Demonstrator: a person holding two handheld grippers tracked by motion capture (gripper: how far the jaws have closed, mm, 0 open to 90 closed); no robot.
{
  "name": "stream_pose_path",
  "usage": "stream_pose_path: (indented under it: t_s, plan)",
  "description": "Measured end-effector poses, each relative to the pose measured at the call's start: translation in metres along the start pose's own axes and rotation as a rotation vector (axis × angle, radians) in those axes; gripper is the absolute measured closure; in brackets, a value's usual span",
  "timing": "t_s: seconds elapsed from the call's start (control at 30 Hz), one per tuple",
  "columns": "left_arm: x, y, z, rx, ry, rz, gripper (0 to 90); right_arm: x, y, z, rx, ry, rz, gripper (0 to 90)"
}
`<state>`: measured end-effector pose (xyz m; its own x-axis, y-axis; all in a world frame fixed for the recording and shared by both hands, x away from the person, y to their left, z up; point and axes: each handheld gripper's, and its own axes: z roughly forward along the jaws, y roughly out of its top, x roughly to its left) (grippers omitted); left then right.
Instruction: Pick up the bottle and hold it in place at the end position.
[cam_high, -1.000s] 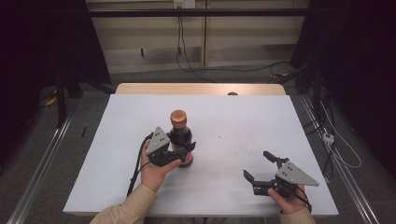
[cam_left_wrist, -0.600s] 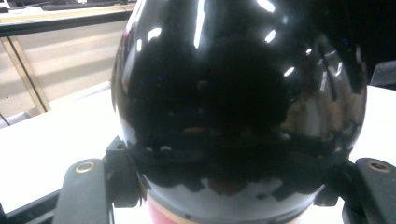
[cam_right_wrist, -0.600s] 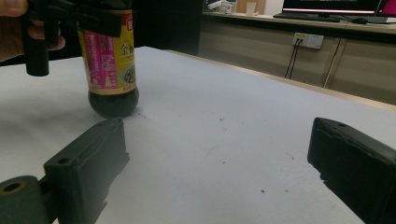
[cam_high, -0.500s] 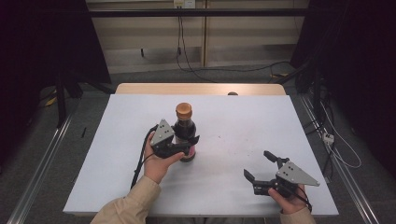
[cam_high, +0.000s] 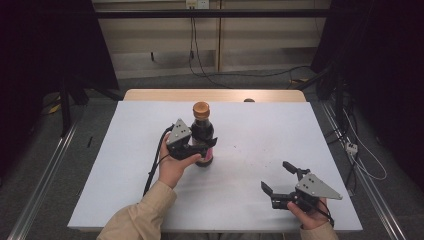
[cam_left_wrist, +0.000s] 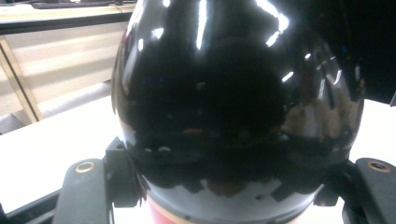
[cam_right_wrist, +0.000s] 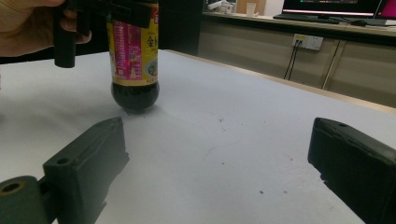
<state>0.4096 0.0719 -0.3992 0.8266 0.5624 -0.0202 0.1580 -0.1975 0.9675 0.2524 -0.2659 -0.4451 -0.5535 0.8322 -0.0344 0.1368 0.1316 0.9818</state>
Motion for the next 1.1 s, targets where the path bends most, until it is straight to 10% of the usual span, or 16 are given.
stream_pose_path:
  t_s: [1.1]
  plan:
    - [0.011,0.009,0.046,0.005,-0.003,0.020,29.3,-0.002,-0.002,0.001,0.002,-0.001,0.013,4.3]
